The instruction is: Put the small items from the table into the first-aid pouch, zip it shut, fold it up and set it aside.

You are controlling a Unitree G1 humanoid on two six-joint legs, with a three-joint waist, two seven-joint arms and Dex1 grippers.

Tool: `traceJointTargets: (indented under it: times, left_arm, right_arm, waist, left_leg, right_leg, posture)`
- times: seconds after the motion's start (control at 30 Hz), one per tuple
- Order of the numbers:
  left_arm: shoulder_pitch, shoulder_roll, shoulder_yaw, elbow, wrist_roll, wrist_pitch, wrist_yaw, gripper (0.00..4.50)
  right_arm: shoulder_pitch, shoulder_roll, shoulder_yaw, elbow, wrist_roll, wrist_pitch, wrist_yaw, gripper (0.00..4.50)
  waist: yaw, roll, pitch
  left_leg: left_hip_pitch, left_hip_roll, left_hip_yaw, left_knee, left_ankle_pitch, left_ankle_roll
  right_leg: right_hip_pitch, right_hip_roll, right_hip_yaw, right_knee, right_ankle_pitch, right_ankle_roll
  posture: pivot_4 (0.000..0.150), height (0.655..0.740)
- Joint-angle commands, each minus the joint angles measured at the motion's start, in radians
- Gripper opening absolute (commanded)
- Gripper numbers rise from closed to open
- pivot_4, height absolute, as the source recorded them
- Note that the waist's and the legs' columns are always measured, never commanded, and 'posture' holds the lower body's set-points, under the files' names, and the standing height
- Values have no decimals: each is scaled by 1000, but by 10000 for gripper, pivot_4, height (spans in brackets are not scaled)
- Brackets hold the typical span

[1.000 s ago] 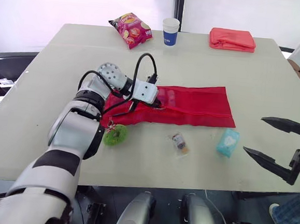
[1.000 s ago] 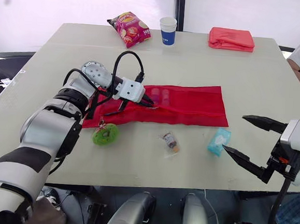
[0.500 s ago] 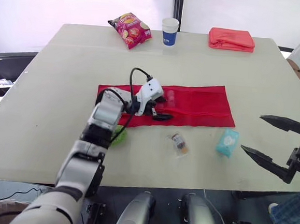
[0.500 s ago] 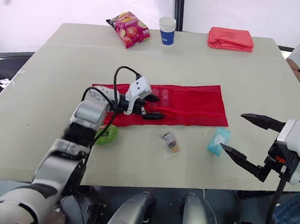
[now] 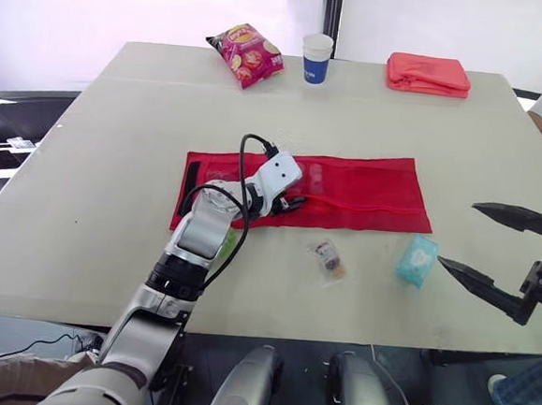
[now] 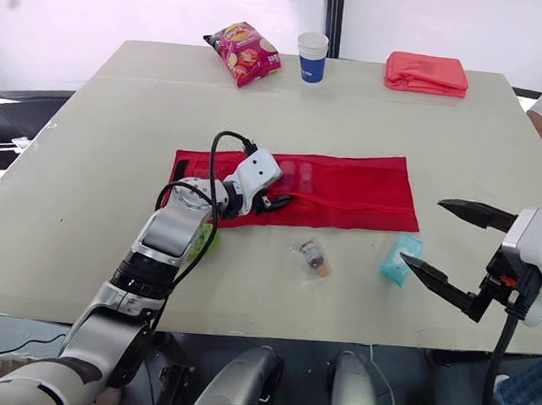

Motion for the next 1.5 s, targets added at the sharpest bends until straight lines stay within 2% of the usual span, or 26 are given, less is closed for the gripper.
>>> traceJointTargets:
  times: [0.03,0.07,0.17,0.3,0.47,0.63,0.77,0.93,1.07,1.17,1.3,1.4,1.5]
  left_arm:
    - [-20,31,-13,56,12,-157,12,5160]
    - [-41,52,-27,115,28,-244,7,833]
    - [-129,118,-75,340,89,-543,9,318]
    - [-270,131,-110,645,133,-853,46,318]
    - [-457,49,-160,967,198,-1185,101,318]
    - [-514,-38,-161,1075,182,-1322,32,318]
    - [-506,-56,-118,1110,130,-1238,-62,318]
    - [-490,-61,-45,1093,49,-1043,-175,318]
    - [-481,-62,-13,1050,17,-949,-222,318]
    - [-483,-72,7,1022,-5,-874,-259,318]
    - [-479,-78,16,980,-19,-811,-290,318]
    - [-478,-84,19,955,-22,-780,-298,318]
    - [-479,-90,19,938,-22,-757,-295,318]
  right_arm:
    - [-7,-13,-16,-16,16,-4,-21,45000]
    - [-7,-14,-16,-15,18,-2,-25,45000]
    - [-6,-20,-20,-10,18,-1,-31,45000]
    - [-1,-29,-34,-6,22,2,-30,45000]
    - [16,-31,-63,-14,37,17,-40,45000]
    - [31,-35,-89,-27,62,38,-52,45000]
    - [49,-37,-107,-44,99,64,-72,45000]
    - [89,-23,-96,-70,116,78,-98,45000]
    - [83,0,-10,-106,154,83,-177,45000]
    - [5,43,260,-155,118,143,-368,45000]
    - [-113,128,560,-136,65,239,-541,45000]
    - [-224,208,748,-79,-7,317,-638,45000]
    - [-336,339,860,8,-38,395,-738,45000]
  waist:
    - [0,0,0]
    - [-1,0,0]
    - [-1,0,0]
    - [0,0,0]
    - [8,-1,0]
    - [17,-1,1]
    - [0,-1,1]
    - [-7,-1,1]
    - [-6,-1,1]
    - [-10,-3,0]
    - [-8,-3,0]
    - [-8,-3,0]
    - [-7,-3,0]
  left_leg:
    - [0,0,0,0,0,0]
    - [0,0,0,0,0,0]
    - [0,0,0,0,0,0]
    - [0,0,0,-1,0,0]
    - [-2,-1,-1,-1,0,1]
    - [-2,-2,1,0,-1,3]
    - [-1,-1,2,0,-2,4]
    - [-1,0,2,0,-3,6]
    - [-1,0,2,1,-3,6]
    - [-1,1,2,1,-2,4]
    - [-2,0,2,1,-1,3]
    - [-2,0,1,2,-1,2]
    - [-2,0,1,2,-1,2]
  right_leg:
    - [0,0,0,0,0,0]
    - [0,0,0,0,0,0]
    - [0,0,-1,0,0,0]
    - [0,0,0,0,0,0]
    - [0,-1,-1,-3,1,1]
    - [0,-1,0,-4,2,3]
    - [0,0,1,-2,2,3]
    - [0,1,1,-2,2,3]
    - [0,1,1,-1,2,3]
    - [0,2,1,-1,2,3]
    - [0,1,1,-1,2,3]
    - [0,1,1,-1,2,3]
    - [-1,1,0,-1,2,3]
  posture:
    - [1500,7400]
    - [1500,7400]
    - [1500,7400]
    - [1500,7400]
    - [1500,7400]
    - [1500,7400]
    - [1500,7400]
    - [1500,7400]
    - [1500,7400]
    - [1500,7400]
    - [1500,7400]
    - [1500,7400]
    - [1500,7400]
